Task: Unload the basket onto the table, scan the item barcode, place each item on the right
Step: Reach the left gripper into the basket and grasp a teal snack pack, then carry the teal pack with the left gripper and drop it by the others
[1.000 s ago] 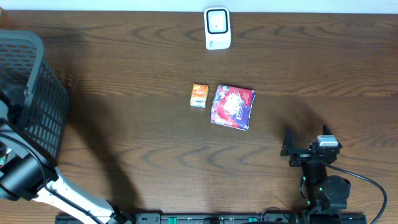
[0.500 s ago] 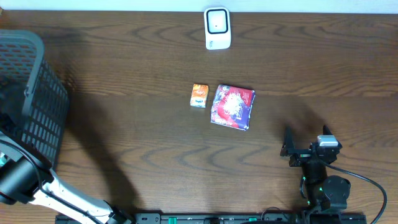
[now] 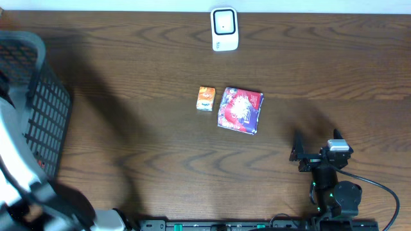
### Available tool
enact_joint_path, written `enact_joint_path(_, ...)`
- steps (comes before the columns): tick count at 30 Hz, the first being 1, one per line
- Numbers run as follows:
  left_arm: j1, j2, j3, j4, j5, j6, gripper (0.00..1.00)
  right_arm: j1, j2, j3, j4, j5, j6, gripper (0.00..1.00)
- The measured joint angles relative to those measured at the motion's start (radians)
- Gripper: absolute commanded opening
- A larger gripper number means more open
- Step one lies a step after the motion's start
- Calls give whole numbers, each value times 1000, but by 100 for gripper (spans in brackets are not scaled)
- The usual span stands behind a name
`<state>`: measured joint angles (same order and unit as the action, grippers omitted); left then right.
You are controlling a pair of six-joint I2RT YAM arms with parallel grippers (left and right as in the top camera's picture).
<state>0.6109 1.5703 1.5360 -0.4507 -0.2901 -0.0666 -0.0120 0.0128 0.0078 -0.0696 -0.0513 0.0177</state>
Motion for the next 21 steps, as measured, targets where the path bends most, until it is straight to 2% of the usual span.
enact_joint_path(4,-94,-170,2,58,64,-114,7,0,0,0,0,0,0,99)
enact_joint_path(10,-338,-317,2,133,382,-206,7,0,0,0,0,0,0,99)
enact_joint_path(14,-600,-309,2,137,503,-233,7,0,0,0,0,0,0,99)
enact_joint_path(17,-742,-263,2,123,529,-245,7,0,0,0,0,0,0,99)
enact_joint_path(21,-890,-164,2,-26,516,-251,7,0,0,0,1,0,0,99)
